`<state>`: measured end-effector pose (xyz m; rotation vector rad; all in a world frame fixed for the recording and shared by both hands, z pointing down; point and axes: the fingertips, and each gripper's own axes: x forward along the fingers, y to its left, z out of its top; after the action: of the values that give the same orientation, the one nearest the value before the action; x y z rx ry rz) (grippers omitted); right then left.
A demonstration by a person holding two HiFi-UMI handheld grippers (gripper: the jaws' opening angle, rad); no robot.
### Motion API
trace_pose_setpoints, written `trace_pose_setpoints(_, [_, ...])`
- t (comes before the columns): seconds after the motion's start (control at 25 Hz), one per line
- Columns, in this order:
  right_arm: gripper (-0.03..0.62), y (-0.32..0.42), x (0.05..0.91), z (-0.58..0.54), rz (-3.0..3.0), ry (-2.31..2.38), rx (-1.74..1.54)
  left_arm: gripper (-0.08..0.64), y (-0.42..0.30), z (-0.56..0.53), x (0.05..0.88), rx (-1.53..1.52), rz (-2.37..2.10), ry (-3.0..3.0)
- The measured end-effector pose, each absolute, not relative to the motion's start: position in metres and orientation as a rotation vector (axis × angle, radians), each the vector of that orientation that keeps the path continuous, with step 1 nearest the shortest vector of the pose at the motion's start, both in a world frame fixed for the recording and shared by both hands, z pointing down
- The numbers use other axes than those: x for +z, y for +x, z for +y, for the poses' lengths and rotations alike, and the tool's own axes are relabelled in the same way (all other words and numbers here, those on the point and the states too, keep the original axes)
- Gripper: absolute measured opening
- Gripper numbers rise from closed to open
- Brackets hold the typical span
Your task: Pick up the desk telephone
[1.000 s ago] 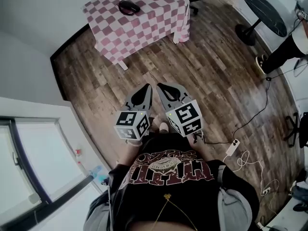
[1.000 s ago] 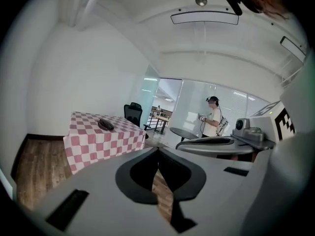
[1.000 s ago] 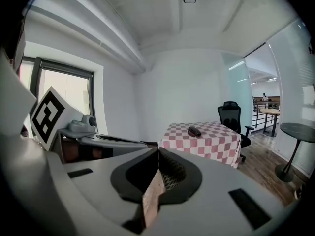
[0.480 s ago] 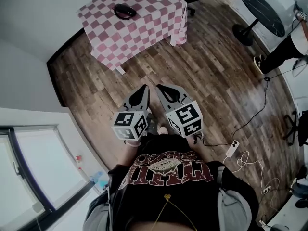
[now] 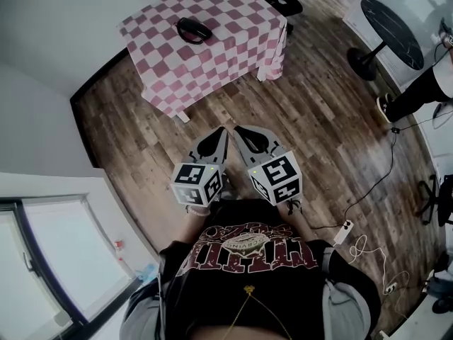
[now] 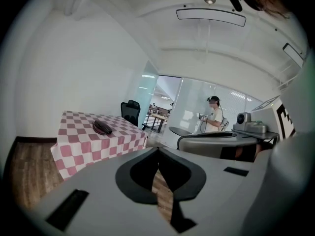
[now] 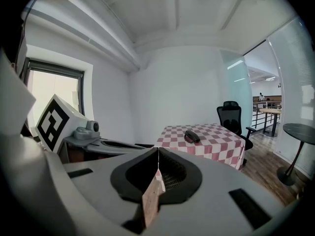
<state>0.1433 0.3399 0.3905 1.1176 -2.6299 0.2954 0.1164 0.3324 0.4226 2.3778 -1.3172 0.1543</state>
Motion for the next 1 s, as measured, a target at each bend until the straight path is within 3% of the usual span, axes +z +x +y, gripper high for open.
trace_pose_setpoints(1.0, [0.020, 0.074, 0.407, 0.256, -2.585, 1.147, 0.366, 0.008, 0.048, 0.247, 0.440, 0.185, -1.260, 2.359])
